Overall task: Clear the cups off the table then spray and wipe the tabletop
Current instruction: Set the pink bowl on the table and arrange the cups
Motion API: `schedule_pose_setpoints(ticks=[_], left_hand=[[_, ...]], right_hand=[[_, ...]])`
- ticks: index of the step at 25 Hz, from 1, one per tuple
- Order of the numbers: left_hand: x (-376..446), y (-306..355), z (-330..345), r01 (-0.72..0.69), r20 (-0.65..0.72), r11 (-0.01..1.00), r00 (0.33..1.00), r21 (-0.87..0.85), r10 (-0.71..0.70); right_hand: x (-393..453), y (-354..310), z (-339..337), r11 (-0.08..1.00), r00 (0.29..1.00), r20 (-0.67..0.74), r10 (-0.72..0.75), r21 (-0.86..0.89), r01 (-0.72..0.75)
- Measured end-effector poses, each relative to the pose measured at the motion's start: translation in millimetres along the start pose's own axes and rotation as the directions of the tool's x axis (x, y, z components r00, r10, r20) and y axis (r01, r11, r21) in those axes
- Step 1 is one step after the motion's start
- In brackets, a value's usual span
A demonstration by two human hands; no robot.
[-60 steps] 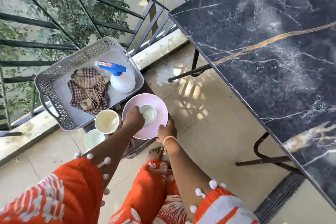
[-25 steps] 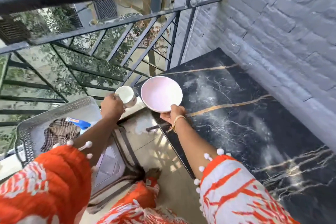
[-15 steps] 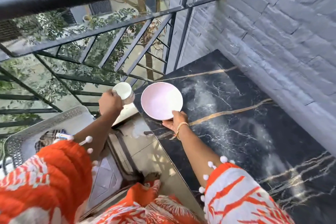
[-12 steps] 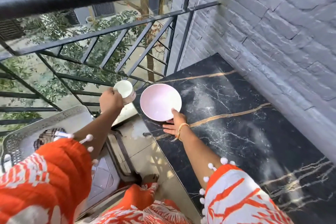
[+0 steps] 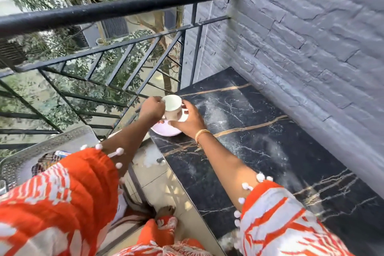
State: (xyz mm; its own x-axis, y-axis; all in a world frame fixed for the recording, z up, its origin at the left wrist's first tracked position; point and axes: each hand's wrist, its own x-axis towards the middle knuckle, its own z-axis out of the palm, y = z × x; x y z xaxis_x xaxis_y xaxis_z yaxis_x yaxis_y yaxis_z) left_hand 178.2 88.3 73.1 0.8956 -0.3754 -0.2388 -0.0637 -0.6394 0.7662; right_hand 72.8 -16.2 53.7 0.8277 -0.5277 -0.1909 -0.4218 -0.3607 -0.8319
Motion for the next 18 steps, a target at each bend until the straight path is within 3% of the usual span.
schedule_pose_setpoints(ticks=[5,11,14,18], left_hand=[[-1,37,41,0.004,0.223,0.998,0.975,-0.070,0.012],[55,84,98,-0.165,0.438,0.986,0.886,-0.013,0.154],[113,97,123,-0.243,0.450,0.964,0.876,0.110,0.170],[182,97,163,-0.379,0.512,0.841,0.847,0.387,0.146]], right_hand=[[1,21,-43,0.999,0.982,-0.186,-0.028,-0.032,0.022],[61,54,-98,0.995,0.965,-0.253,0.071,-0.054,-0.088],[115,75,-129,0.993,0.947,-0.305,0.098,-0.030,-0.113],[187,95,-170,0.984,0.906,-0.388,0.172,0.020,-0.178]])
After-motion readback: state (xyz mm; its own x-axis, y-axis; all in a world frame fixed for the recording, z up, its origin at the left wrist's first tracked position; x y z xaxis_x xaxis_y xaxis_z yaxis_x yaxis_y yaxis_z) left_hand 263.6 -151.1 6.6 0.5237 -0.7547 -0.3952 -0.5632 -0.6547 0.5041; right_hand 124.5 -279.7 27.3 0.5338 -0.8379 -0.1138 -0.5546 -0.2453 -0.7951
